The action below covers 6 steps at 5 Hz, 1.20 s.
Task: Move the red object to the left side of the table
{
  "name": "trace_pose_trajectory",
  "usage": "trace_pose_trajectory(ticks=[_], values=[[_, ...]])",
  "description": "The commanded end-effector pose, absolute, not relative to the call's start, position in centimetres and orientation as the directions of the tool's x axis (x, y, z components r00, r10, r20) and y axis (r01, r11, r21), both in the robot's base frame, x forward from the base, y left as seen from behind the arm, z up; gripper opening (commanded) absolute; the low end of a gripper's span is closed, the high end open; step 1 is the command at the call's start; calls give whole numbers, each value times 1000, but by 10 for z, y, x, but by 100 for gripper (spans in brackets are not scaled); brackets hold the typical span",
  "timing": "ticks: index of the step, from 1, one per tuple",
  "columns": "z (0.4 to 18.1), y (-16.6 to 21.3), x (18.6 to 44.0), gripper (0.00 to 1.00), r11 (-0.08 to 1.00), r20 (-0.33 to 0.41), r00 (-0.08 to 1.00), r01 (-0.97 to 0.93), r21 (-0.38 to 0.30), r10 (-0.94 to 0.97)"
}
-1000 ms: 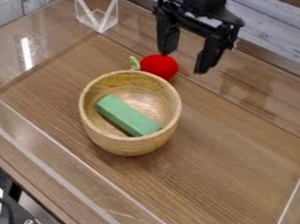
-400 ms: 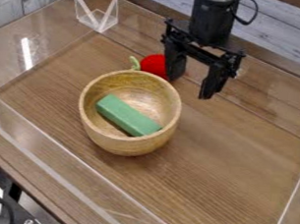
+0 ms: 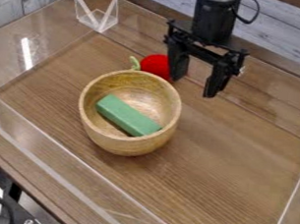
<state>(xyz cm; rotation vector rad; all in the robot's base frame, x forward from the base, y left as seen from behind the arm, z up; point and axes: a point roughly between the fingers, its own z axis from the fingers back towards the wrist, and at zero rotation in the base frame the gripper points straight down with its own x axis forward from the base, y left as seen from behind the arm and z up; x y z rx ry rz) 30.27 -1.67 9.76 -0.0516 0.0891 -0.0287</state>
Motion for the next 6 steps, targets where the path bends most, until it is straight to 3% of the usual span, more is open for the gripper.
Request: trace_pose_trajectory(ticks=[1,4,6], values=[[112,-8,314,100,998,-37,999,-31,-58,29],[106,-28,303,100,997,-43,999,30,-69,-33],[105,-36,298,100,991,-10,994,104,-80,-105]])
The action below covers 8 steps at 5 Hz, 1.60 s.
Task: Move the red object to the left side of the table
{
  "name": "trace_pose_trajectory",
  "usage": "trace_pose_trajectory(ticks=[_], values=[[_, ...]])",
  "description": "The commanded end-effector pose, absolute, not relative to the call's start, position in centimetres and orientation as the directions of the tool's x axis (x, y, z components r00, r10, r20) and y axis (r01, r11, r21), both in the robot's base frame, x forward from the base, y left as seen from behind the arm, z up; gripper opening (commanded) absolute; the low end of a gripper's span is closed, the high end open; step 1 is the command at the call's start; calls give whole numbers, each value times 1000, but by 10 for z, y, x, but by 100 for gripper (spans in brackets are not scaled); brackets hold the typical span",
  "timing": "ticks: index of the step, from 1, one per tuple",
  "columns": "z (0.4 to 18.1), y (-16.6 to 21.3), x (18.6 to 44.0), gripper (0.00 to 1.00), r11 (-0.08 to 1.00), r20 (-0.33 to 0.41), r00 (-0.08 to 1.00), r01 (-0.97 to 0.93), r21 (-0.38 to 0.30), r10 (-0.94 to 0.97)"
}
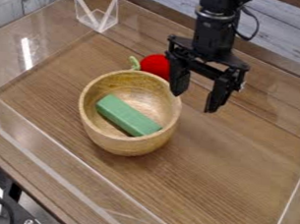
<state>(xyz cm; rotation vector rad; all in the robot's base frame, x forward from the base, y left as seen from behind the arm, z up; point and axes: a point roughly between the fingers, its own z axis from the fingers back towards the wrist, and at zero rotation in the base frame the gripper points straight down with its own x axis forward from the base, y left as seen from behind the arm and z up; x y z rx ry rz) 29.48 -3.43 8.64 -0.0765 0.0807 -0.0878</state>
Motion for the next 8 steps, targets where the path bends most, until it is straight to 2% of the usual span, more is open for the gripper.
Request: trace_pose_trajectory(ticks=[1,3,5,7,8], values=[[107,-35,299,100,986,26,988,151,-77,-149],[113,-34,307,100,984,69,985,165,-62,-161],[113,-45,299,100,988,106,985,142,-60,-135],[133,-42,298,100,976,119,973,208,-62,-200],[131,-45,299,100,977,115,973,206,-61,-198]])
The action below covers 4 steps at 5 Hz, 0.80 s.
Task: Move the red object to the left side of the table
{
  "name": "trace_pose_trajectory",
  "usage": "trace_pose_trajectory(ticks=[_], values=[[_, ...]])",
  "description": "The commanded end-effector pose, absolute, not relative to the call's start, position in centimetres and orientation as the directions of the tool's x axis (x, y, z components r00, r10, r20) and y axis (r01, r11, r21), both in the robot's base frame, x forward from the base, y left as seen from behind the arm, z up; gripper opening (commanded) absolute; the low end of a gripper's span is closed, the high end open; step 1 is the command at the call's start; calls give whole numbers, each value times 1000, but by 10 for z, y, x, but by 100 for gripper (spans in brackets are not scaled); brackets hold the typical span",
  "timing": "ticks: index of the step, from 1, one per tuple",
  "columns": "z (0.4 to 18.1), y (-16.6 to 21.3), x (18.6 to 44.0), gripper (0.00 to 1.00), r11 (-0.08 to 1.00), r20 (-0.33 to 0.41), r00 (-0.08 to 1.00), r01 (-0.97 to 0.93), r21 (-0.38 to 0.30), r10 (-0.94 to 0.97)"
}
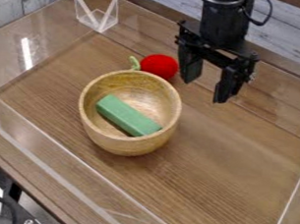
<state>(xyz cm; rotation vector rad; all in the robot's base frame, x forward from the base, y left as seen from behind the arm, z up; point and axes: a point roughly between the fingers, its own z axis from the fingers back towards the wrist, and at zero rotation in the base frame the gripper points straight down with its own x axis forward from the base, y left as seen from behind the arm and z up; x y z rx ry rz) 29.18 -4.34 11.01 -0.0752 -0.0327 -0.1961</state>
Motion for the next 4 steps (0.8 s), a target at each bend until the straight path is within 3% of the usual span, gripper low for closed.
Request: trace_pose_trajectory(ticks=[1,2,4], values=[[136,-40,301,100,978,92,976,202,-62,-196],[144,-23,315,100,952,83,951,304,-46,-299],[139,31,348,100,775,52,775,631,-40,-629]])
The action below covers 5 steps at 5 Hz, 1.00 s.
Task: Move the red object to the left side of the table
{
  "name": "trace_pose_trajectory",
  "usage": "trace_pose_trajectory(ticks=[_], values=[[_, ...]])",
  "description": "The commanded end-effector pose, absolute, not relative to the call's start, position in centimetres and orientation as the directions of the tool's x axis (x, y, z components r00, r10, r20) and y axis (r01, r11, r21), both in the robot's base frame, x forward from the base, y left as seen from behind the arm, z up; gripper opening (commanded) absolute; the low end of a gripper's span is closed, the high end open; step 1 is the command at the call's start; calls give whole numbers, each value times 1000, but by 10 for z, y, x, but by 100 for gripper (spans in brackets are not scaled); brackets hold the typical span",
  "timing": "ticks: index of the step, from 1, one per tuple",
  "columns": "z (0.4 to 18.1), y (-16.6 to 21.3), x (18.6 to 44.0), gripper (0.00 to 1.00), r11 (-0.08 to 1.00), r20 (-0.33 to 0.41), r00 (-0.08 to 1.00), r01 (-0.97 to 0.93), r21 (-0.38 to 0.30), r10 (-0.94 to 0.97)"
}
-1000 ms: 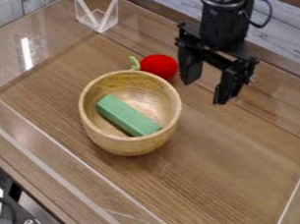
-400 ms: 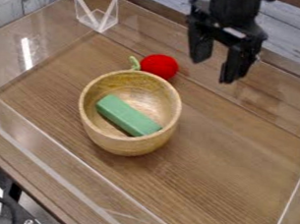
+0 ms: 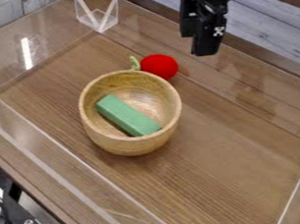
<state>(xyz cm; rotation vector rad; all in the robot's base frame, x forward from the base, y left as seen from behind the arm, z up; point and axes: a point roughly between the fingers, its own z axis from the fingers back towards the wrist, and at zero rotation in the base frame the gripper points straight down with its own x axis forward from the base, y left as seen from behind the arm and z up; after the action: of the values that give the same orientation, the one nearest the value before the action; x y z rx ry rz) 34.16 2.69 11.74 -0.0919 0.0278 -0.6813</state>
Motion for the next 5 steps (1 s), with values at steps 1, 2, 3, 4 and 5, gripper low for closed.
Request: trace_pose_trajectory(ticks=[1,2,3,4,5], values=[[133,52,360,100,718,32,720,694,-52,-694],[118,71,373,100,674,5,676,736,-65,-737],[100,84,376,100,631,-18,632,772,-80,-775],[92,85,375,100,611,-19,611,788,-83,-791],[88,85,370,100,598,-18,598,798,-80,-801]])
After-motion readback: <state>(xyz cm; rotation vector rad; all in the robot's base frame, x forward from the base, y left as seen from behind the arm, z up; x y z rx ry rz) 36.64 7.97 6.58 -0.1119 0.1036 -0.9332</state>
